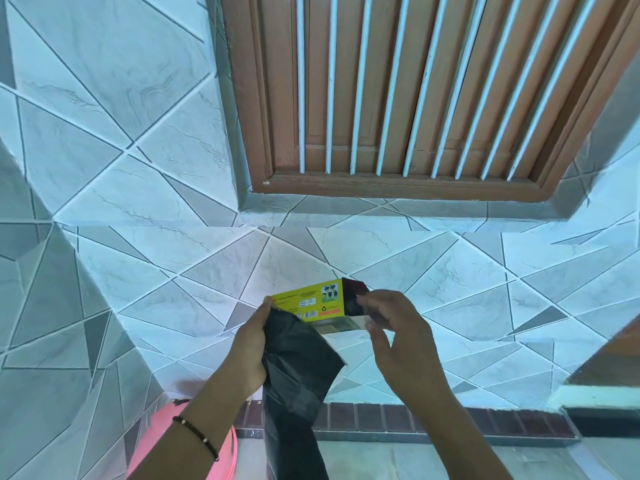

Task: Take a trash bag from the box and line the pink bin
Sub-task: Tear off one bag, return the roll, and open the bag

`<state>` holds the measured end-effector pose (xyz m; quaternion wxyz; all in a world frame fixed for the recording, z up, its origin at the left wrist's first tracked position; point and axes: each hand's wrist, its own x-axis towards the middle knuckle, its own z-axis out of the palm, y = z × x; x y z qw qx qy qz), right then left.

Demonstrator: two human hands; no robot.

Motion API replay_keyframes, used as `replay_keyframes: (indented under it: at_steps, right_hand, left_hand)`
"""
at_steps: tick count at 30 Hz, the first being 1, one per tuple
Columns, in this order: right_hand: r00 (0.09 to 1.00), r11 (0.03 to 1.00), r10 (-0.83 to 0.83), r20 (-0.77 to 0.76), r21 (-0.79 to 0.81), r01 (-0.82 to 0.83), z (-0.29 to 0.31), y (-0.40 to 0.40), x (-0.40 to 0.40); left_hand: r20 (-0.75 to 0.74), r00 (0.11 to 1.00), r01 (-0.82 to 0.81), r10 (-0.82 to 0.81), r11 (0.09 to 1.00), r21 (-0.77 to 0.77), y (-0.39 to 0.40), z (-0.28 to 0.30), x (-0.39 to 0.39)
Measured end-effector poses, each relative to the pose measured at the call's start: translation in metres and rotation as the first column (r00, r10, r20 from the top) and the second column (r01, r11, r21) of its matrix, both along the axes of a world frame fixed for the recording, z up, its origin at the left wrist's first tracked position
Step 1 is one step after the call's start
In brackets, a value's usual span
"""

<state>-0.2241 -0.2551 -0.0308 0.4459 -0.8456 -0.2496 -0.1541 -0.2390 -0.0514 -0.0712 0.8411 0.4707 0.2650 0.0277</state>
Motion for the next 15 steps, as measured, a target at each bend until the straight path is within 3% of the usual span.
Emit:
replay_keyframes:
  at_steps: [4,7,12,15]
  right_hand:
    - [0.956,0.962,-0.236,0.175,-0.100,0.255,0.008,0.002,0.000]
    - [0.905,0.922,-0.290,0.311,-0.162,0.351,0.007,-0.001,0.006]
    - [0.971,0.960,-0.237,-0.041,0.143,0.241,0.003,-0.001,0.012]
    - [0.973,0.945,-0.221,-0.063,0.231,0.229,0.000,0.003,0.010]
  left_hand:
    - [0.026,0.996,0.086,-0.086,0.996,0.035,-0.004,0.002,0.001]
    - [0.039,0.996,0.073,-0.076,0.996,0.060,-0.006,0.003,0.003]
    - [0.060,0.995,0.069,-0.074,0.993,0.092,-0.006,0.003,0.009]
    - [0.060,0.992,0.102,-0.110,0.987,0.124,-0.009,0.006,0.013]
